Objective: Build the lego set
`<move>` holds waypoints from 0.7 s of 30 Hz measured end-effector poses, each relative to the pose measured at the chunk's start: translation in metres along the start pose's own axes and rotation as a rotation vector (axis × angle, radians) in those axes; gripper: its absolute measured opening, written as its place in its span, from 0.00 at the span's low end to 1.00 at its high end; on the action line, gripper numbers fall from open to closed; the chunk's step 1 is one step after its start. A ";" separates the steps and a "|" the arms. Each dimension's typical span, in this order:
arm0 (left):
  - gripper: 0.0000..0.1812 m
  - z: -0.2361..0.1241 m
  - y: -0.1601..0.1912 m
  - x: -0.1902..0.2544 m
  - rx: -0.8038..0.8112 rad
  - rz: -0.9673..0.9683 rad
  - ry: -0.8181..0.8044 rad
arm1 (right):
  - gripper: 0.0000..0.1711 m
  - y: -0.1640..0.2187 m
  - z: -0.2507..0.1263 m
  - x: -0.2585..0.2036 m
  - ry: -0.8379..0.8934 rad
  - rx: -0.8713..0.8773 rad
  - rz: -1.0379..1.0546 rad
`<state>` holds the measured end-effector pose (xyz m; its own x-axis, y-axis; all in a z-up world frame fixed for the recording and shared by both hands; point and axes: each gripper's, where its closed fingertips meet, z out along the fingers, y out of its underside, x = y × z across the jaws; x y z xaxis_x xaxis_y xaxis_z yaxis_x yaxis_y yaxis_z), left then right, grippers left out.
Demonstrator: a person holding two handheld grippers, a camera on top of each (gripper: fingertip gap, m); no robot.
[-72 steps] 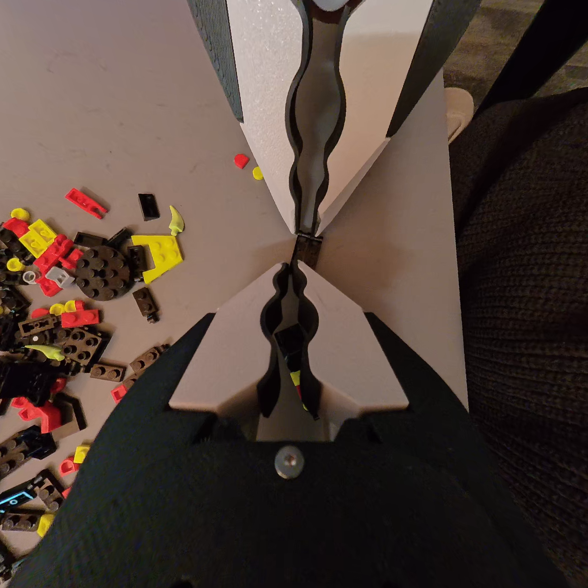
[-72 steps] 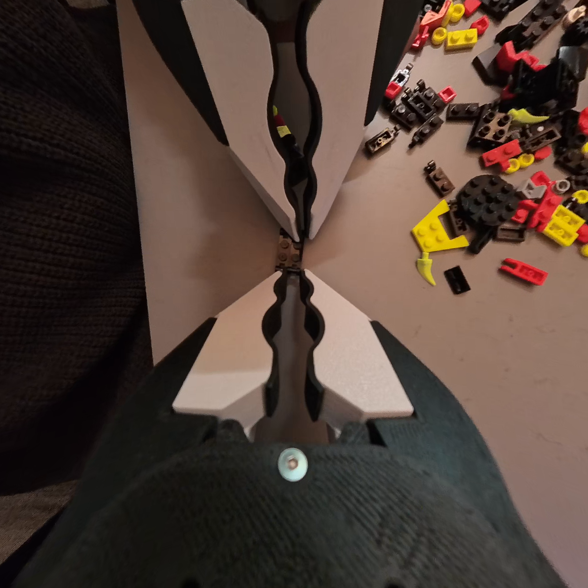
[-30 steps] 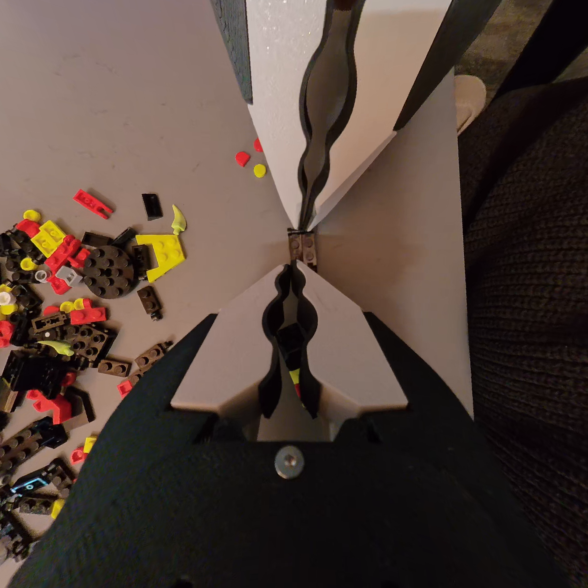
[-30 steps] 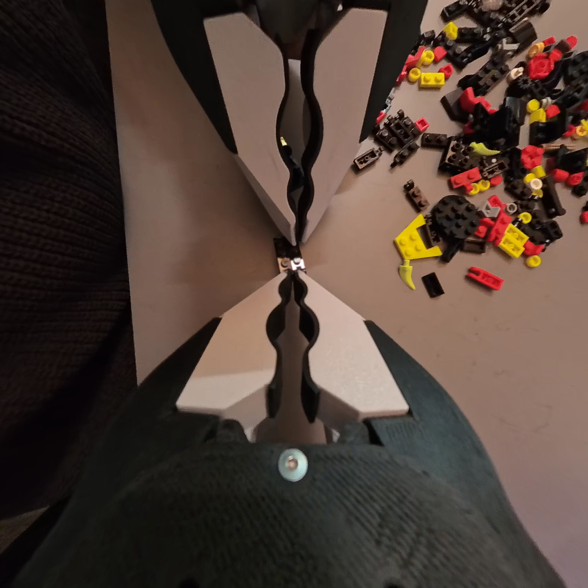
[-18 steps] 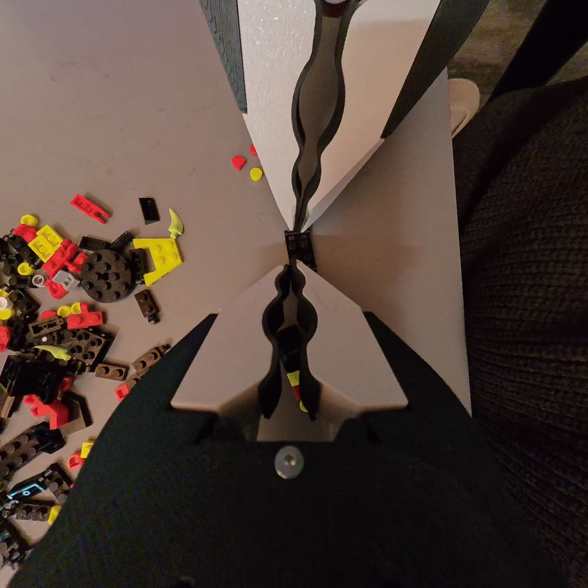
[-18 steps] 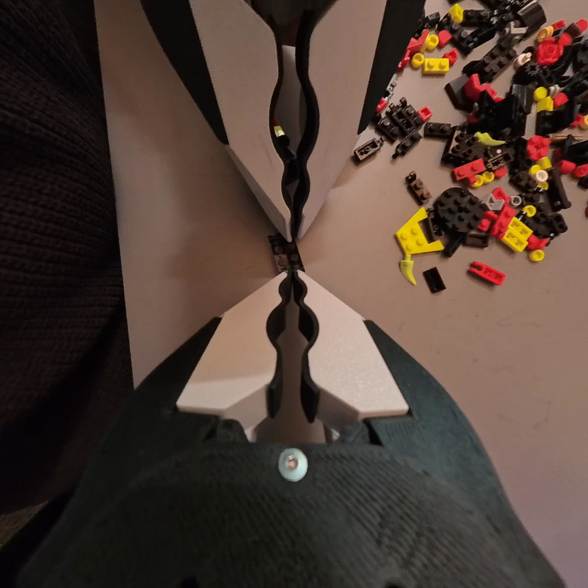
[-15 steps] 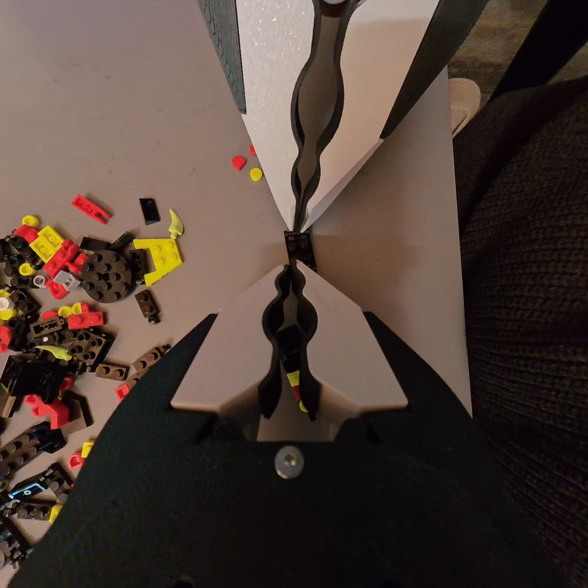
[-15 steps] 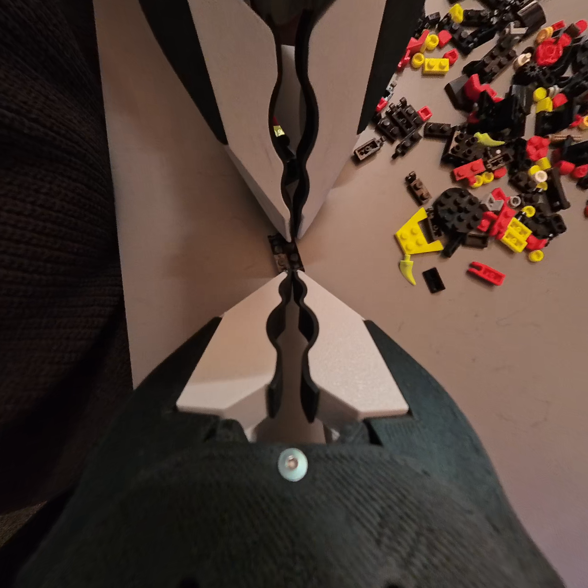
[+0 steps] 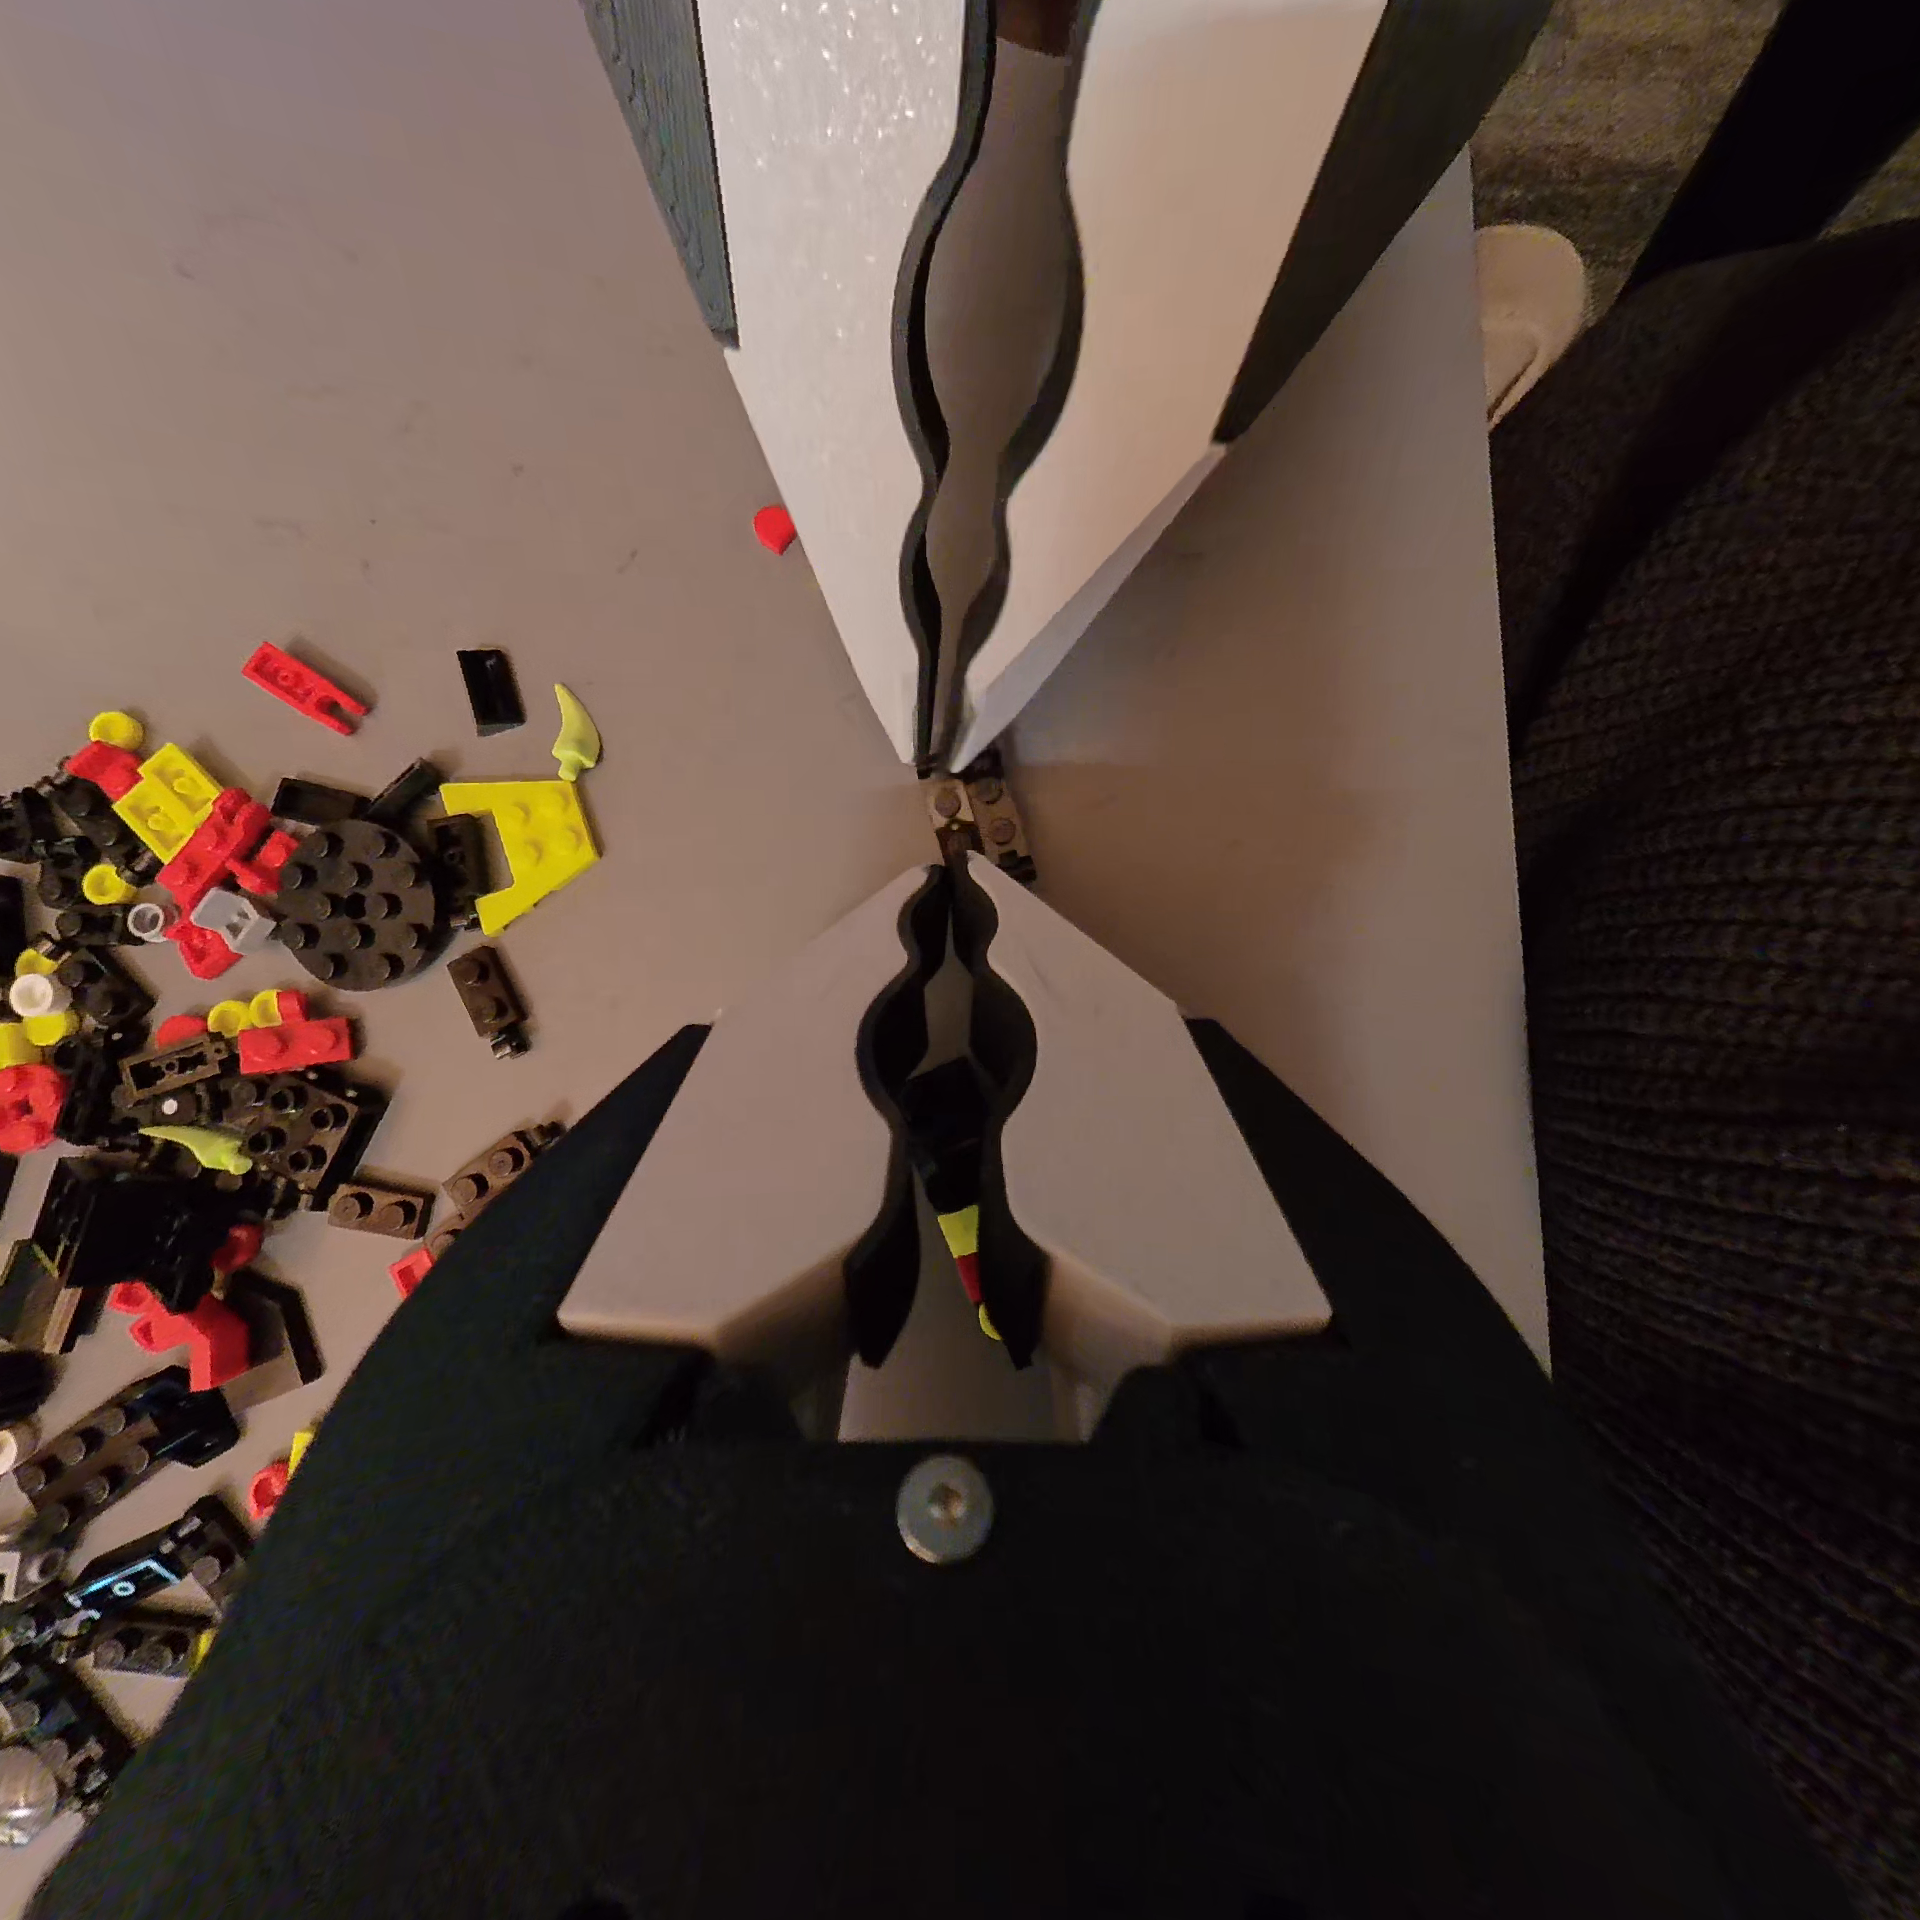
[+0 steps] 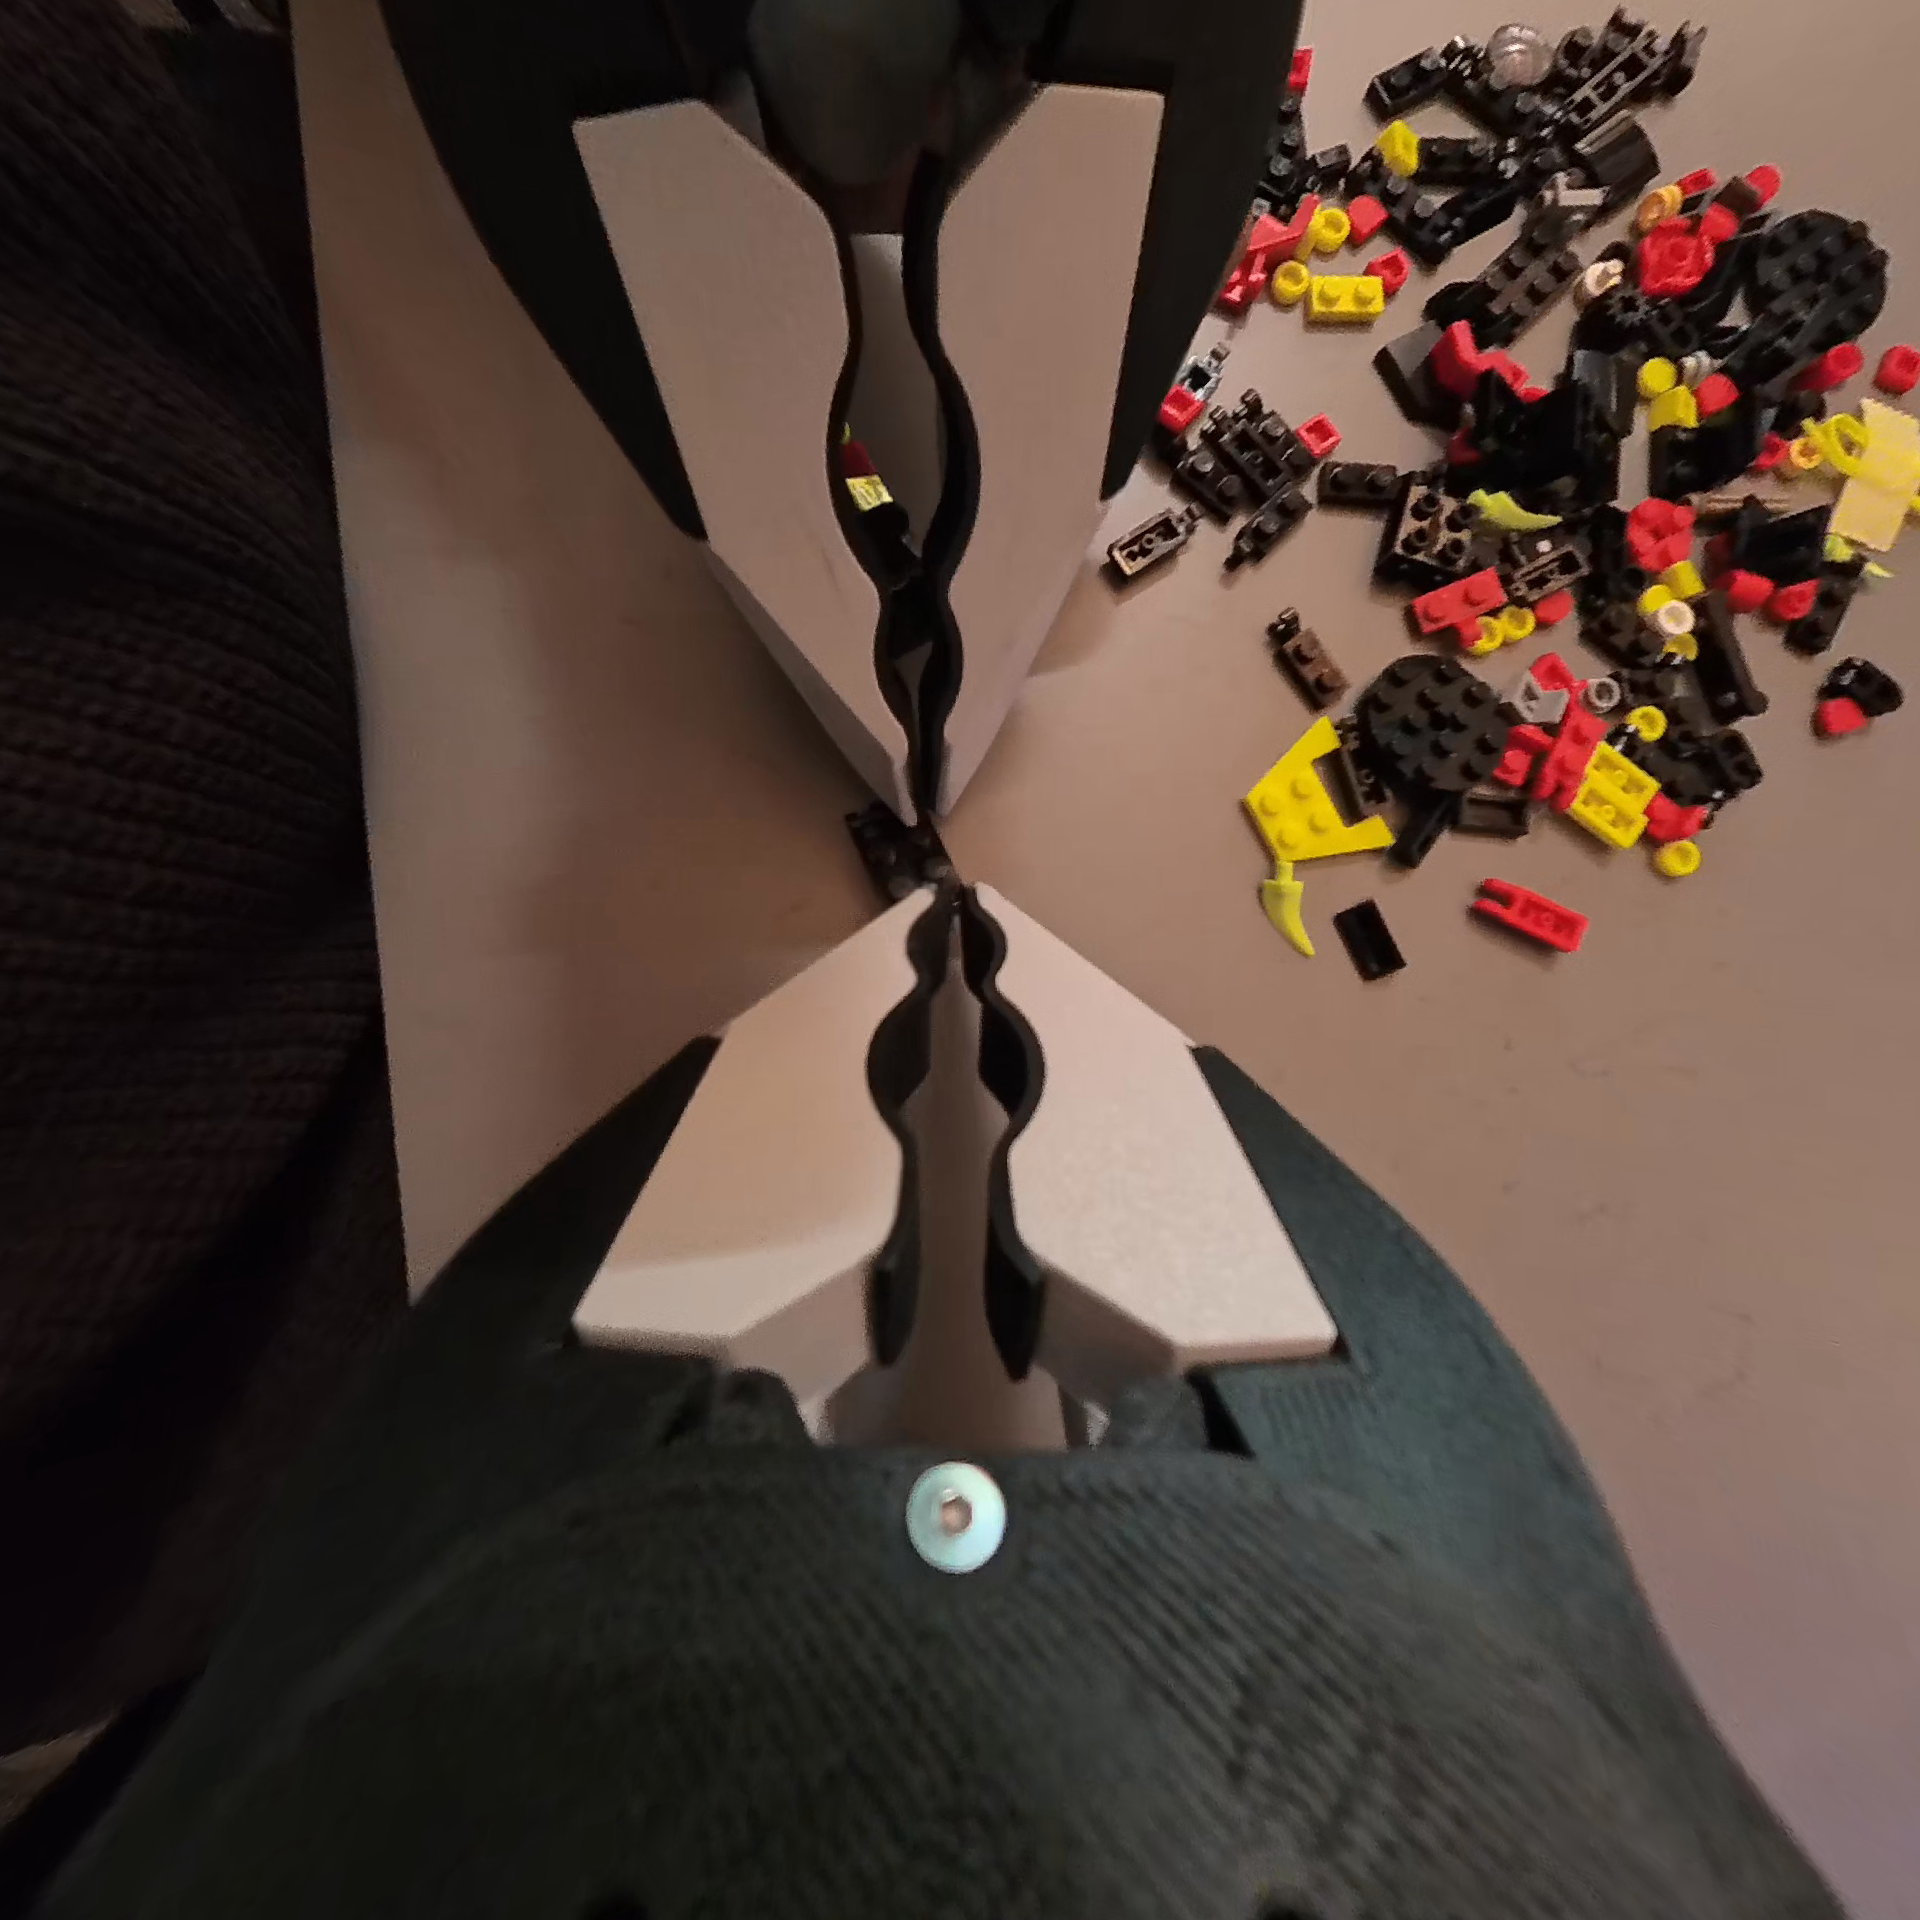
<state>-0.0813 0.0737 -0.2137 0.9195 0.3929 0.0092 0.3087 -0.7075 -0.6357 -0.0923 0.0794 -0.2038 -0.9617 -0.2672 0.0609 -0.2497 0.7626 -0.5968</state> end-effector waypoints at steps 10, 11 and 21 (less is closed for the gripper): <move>0.00 0.000 -0.001 0.000 0.003 0.002 -0.004 | 0.00 0.003 0.005 -0.005 -0.028 -0.028 0.011; 0.00 0.000 -0.001 0.000 0.004 0.001 -0.003 | 0.00 0.003 0.005 -0.005 -0.034 -0.028 0.030; 0.00 0.001 -0.002 0.000 0.009 -0.004 -0.012 | 0.00 0.004 0.006 -0.005 -0.153 0.004 0.268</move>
<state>-0.0821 0.0756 -0.2129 0.9154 0.4025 0.0022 0.3096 -0.7006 -0.6429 -0.0879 0.0804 -0.2110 -0.9651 -0.1426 -0.2197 0.0112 0.8155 -0.5787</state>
